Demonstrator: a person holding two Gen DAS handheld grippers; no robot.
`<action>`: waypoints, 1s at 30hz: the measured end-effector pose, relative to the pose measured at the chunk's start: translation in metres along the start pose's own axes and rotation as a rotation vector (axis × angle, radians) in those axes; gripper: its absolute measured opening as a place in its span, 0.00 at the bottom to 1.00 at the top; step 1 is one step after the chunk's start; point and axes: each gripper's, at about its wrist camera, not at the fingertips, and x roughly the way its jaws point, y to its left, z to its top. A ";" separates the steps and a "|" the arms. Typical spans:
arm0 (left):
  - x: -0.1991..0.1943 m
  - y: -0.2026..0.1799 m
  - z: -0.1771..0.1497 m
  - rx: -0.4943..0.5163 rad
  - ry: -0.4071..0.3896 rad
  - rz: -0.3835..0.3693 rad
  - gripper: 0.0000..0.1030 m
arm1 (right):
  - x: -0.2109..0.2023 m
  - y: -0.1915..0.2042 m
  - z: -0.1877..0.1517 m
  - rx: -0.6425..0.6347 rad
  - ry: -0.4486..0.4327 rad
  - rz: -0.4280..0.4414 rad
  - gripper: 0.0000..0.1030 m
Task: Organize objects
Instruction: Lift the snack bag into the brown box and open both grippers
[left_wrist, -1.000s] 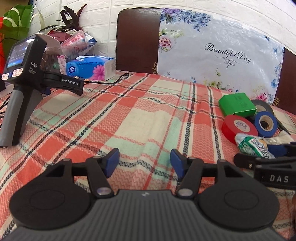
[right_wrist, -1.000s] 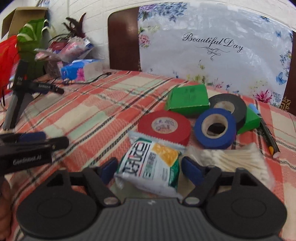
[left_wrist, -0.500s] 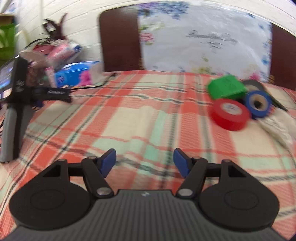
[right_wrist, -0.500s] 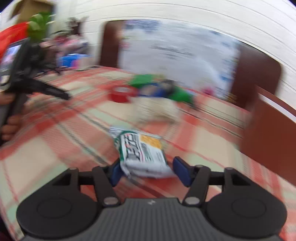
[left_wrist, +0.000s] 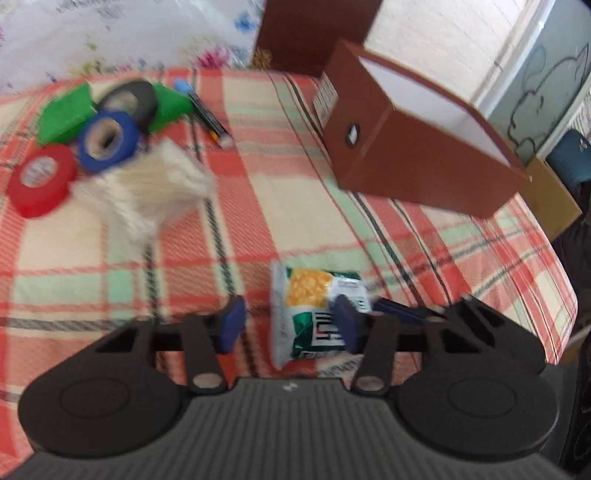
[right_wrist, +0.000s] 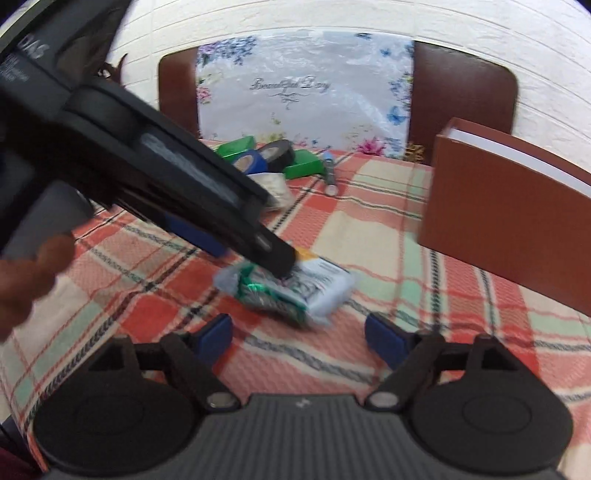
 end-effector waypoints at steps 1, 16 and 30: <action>0.000 0.000 -0.001 -0.014 -0.015 -0.013 0.35 | 0.006 0.002 0.002 -0.005 0.004 0.003 0.67; -0.004 -0.103 0.122 0.198 -0.286 -0.140 0.30 | -0.024 -0.081 0.061 0.033 -0.394 -0.344 0.53; 0.059 -0.096 0.151 0.140 -0.205 -0.013 0.32 | 0.023 -0.139 0.075 0.125 -0.370 -0.379 0.71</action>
